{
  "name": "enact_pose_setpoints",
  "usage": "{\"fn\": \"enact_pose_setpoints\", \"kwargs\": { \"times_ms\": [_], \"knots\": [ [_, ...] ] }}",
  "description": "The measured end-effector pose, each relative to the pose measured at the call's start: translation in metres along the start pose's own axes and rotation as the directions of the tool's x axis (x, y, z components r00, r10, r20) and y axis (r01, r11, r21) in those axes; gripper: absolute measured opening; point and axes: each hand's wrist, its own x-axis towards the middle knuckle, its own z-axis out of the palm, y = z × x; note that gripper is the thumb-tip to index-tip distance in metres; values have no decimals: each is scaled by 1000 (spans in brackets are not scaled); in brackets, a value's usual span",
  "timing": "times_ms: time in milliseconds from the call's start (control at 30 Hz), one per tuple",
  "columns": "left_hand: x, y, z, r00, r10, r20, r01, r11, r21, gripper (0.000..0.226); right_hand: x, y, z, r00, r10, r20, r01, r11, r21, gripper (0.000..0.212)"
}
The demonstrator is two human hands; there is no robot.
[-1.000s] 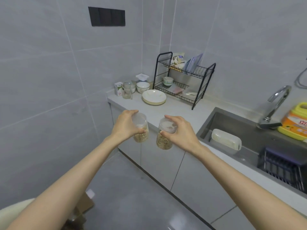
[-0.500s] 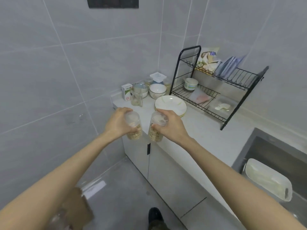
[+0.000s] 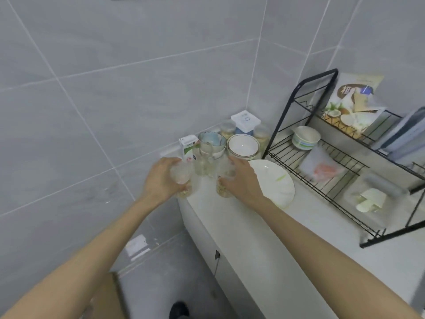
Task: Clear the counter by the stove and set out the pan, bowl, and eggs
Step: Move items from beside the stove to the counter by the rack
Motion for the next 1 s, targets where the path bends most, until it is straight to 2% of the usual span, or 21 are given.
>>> {"fn": "enact_pose_setpoints", "kwargs": {
  "times_ms": [133, 333, 433, 533, 667, 733, 833, 933, 1000],
  "knots": [
    [48, -17, 15, 999, -11, 44, 10, 1000, 16, 76, 47, 15, 18, 1000, -4, -31, 3, 999, -35, 55],
    [108, -40, 40, 982, 29, 188, -38, 998, 42, 79, 100, 35, 50, 1000, 22, -18, -23, 997, -70, 70],
    [134, -54, 54, 973, 55, 225, -60, 998, 17, 74, 122, 46, 65, 999, 29, -13, -30, 995, -95, 72],
    [137, -55, 56, 976, 61, 207, -64, 998, 9, 71, 124, 50, 65, 1000, -9, 12, 10, 993, -119, 71],
    [152, -70, 62, 976, 66, 206, -63, 998, -22, 73, 128, 59, 80, 998, -32, -54, 19, 972, -236, 67],
    [153, -73, 63, 969, 131, 212, -140, 990, 29, 74, 131, 60, 82, 997, -28, -75, -3, 926, -378, 70],
    [152, -72, 59, 960, 167, 224, -202, 969, 141, 76, 135, 56, 80, 998, 64, -6, -59, 874, -482, 82],
    [149, -68, 53, 955, 226, 191, -263, 945, 195, 89, 127, 45, 76, 992, 125, -4, -115, 899, -422, 86],
    [145, -59, 48, 950, 277, 144, -302, 931, 204, 84, 119, 37, 69, 991, 113, -72, -131, 929, -345, 80]
  ]
}}
